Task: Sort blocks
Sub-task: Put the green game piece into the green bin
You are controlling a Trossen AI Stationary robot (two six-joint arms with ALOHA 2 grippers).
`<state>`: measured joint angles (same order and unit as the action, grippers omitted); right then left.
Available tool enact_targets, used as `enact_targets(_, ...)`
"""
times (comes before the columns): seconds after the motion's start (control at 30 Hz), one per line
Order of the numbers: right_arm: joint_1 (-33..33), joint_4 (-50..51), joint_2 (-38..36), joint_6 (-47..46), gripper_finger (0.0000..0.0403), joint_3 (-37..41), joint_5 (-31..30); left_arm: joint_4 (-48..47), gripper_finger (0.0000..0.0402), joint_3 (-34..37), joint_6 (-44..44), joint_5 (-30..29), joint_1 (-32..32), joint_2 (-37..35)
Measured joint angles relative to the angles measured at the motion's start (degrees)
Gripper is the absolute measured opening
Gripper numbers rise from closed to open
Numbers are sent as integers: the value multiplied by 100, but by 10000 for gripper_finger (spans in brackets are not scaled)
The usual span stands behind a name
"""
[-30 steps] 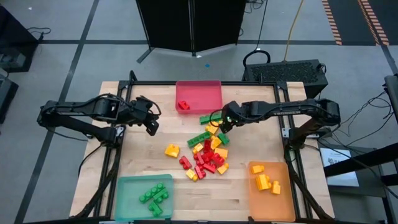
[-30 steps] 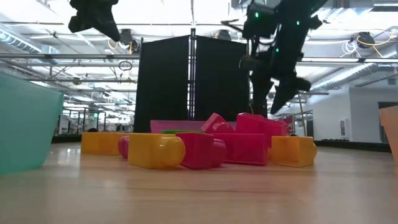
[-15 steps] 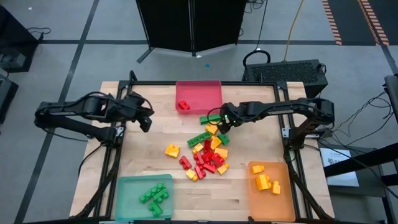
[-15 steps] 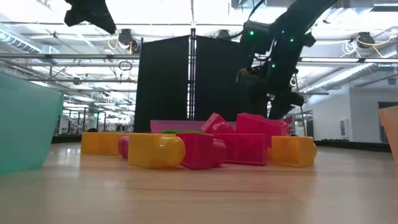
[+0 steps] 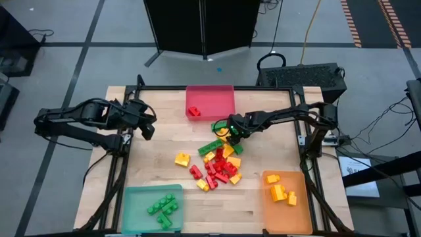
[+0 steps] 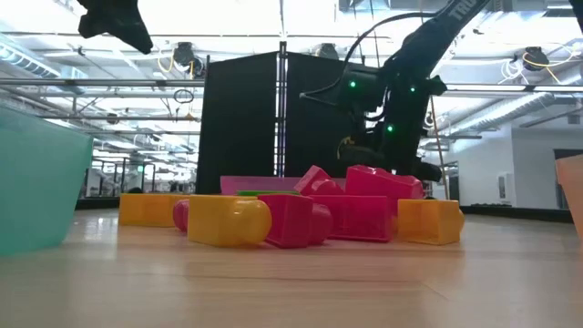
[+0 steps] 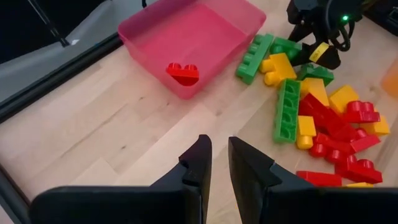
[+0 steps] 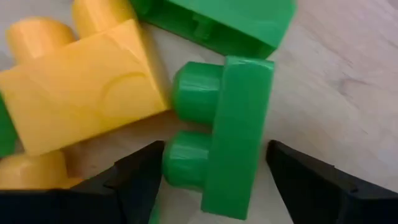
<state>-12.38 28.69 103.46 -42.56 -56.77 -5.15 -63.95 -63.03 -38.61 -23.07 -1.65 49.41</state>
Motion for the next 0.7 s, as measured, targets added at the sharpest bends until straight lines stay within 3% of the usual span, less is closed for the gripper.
enact_targets(0.27,-4,299,124,-27,147,-320,-75,-5,59,-1,7,-122,2,0)
enact_targets(0.7,44,1947,35,345,147,-1363,-61,-255,59,0,-4,-127,0,-53)
